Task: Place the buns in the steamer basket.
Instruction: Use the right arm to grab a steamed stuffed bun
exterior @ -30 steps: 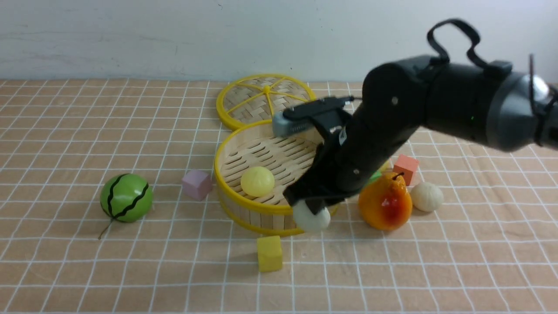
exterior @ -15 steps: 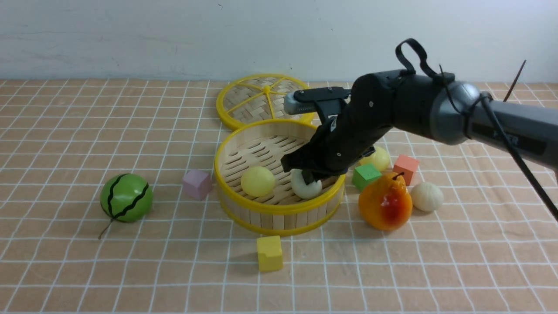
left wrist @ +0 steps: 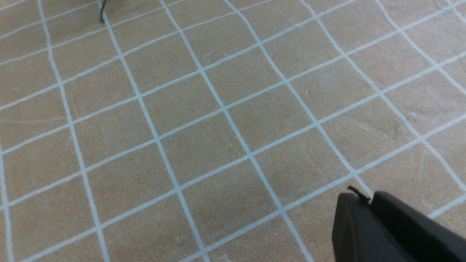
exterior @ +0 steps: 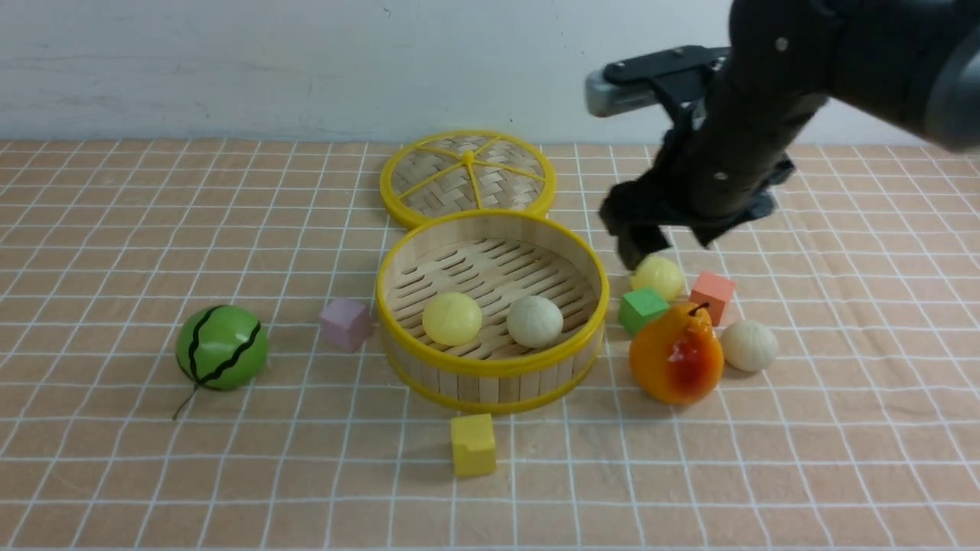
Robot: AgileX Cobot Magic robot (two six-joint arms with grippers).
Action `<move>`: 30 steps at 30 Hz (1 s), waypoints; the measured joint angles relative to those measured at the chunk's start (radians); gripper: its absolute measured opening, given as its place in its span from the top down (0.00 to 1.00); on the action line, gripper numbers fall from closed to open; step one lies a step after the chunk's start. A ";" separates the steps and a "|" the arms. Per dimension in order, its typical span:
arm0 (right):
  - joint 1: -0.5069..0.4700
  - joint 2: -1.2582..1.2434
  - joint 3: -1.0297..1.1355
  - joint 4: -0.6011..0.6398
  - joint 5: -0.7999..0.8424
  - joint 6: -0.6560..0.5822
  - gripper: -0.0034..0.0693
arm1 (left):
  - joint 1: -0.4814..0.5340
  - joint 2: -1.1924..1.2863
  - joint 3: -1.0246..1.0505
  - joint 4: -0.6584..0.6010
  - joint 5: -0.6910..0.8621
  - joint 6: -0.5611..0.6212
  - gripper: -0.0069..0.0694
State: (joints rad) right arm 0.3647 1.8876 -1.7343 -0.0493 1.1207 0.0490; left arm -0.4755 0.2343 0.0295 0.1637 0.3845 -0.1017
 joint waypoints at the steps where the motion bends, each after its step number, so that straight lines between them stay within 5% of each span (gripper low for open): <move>1: -0.021 0.001 0.025 -0.009 0.011 0.007 0.13 | 0.000 0.000 0.000 0.000 0.000 0.000 0.84; 9: -0.174 0.009 0.181 0.055 -0.142 0.021 0.16 | 0.000 0.000 0.000 0.000 0.000 0.000 0.83; 20: -0.239 0.101 0.191 0.123 -0.341 0.023 0.19 | 0.000 0.000 0.000 0.000 0.000 0.000 0.83; 28: -0.240 0.167 0.191 0.130 -0.400 0.024 0.35 | 0.000 0.000 0.000 0.000 0.000 0.000 0.82; 30: -0.240 0.167 0.191 0.130 -0.400 0.024 0.48 | 0.000 0.000 0.000 0.000 0.000 0.000 0.81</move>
State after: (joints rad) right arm 0.1244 2.0550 -1.5431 0.0802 0.7211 0.0729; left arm -0.4755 0.2343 0.0295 0.1637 0.3845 -0.1017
